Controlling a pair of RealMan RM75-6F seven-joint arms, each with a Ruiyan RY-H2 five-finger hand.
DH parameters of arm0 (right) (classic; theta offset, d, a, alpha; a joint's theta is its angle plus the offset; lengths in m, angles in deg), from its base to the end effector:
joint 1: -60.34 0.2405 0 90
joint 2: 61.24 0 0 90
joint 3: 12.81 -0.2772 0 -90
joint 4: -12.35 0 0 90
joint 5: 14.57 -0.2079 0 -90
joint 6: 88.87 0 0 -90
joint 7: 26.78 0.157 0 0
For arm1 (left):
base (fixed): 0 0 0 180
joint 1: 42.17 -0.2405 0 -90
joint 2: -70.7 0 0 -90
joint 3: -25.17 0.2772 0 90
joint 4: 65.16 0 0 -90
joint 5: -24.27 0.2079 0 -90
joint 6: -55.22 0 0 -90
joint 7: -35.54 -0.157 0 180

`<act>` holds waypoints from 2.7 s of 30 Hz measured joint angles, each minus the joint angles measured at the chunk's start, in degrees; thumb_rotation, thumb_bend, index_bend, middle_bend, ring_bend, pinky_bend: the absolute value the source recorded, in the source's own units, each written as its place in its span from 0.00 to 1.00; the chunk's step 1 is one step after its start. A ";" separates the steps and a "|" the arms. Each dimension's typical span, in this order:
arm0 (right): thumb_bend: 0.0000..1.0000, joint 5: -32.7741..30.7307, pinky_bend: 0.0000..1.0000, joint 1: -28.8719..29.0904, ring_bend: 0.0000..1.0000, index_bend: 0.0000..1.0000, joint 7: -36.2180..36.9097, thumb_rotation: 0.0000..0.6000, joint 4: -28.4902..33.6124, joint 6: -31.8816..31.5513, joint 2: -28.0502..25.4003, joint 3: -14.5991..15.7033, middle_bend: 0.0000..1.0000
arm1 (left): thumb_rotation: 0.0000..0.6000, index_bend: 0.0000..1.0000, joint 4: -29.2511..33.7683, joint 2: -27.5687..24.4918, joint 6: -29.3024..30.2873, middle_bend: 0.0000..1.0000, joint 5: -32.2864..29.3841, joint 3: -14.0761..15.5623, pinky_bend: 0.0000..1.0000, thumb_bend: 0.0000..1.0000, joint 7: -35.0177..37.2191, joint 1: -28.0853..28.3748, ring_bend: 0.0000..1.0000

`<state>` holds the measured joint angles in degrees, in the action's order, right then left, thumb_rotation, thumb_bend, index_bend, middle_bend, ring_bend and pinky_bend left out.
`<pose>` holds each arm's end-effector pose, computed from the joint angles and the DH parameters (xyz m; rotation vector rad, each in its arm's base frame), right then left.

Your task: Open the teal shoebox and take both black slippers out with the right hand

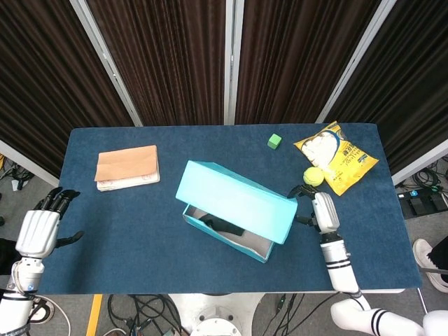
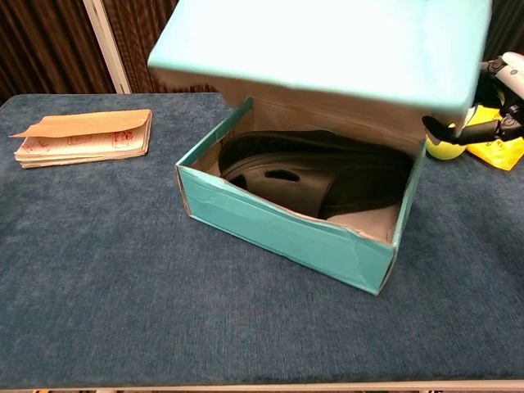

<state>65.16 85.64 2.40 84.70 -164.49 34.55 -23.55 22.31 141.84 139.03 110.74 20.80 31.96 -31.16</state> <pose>-0.2412 -0.3234 0.0082 1.2200 -1.4091 1.5799 -0.3099 0.2359 0.1361 -1.4533 -0.8132 -0.9756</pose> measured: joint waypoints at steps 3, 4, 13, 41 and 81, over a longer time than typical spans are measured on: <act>0.31 -6.15 0.45 -0.42 0.39 0.64 4.74 1.00 7.08 5.25 -3.02 -2.52 0.53 | 1.00 0.20 0.18 -0.08 -0.13 0.20 0.01 0.00 0.32 0.07 -0.12 0.09 0.11; 0.31 -8.23 0.45 -0.54 0.40 0.64 6.24 1.00 9.17 7.01 -4.01 -3.38 0.53 | 1.00 0.20 0.25 -0.11 -0.17 0.20 0.01 0.00 0.32 0.07 -0.13 0.12 0.11; 0.28 -26.37 0.39 -1.67 0.32 0.55 21.86 1.00 19.82 23.15 -11.94 -13.19 0.50 | 1.00 0.20 0.75 -0.50 -0.14 0.20 -0.11 0.13 0.32 0.07 -0.52 0.02 0.11; 0.16 -3.35 0.03 -8.05 0.00 0.00 17.68 1.00 14.38 -1.73 -9.06 -15.80 0.14 | 1.00 0.20 1.33 -0.33 -0.57 0.20 -0.18 0.29 0.32 0.07 -1.16 0.27 0.11; 0.15 -29.34 0.20 25.92 0.11 0.23 -51.57 1.00 17.00 30.50 -9.66 -6.13 0.26 | 1.00 0.21 -2.60 -0.79 1.28 0.20 -0.79 -0.07 0.32 0.07 4.97 -1.22 0.11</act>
<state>35.82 111.56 -49.17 101.70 -133.99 24.89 -29.68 19.71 141.05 140.32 109.94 20.73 36.93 -32.38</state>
